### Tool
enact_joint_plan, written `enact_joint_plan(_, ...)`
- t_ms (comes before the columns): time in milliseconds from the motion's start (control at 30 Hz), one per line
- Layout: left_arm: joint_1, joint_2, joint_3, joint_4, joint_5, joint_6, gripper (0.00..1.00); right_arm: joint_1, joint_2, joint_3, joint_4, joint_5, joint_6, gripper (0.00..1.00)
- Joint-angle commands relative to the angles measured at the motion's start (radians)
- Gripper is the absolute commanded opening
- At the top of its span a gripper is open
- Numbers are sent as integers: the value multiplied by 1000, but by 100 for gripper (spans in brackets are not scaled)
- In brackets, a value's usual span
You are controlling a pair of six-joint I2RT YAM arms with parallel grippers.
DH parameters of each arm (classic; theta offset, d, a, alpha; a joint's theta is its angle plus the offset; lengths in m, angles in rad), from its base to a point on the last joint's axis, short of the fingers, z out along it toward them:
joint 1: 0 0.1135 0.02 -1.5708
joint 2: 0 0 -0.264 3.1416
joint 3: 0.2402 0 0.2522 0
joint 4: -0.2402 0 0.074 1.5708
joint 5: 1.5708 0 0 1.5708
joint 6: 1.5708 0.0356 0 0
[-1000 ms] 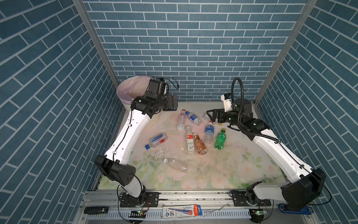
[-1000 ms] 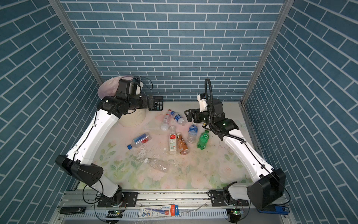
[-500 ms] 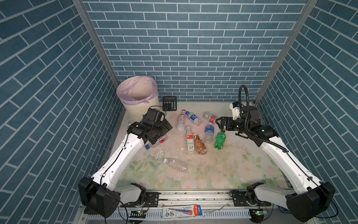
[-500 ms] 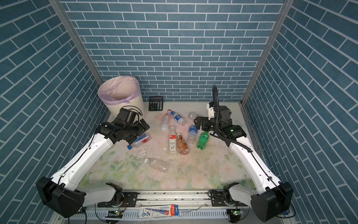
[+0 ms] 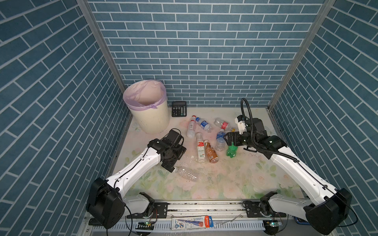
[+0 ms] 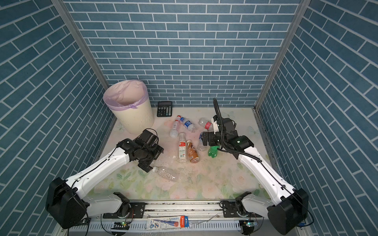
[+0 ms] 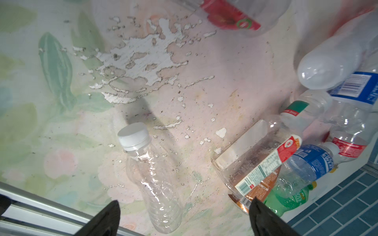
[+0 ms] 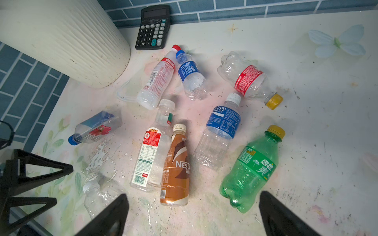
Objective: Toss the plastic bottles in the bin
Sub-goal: 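Lower the left gripper to the white-capped clear bottle lying on the table, then close the left gripper around the white-capped bottle's neck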
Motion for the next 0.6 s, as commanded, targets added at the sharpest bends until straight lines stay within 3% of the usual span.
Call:
enact_joint_plan(0, -40, 20, -42, 8, 27, -86, 99, 6, 11, -35, 32, 25, -7, 99)
enact_joint_plan(167, -94, 61, -69, 43, 23, -139, 99, 8, 22, -40, 48, 27, 6, 99)
enact_joint_plan(567, -116, 199, -105, 171, 43, -147, 93, 6, 2, -69, 67, 23, 4, 99)
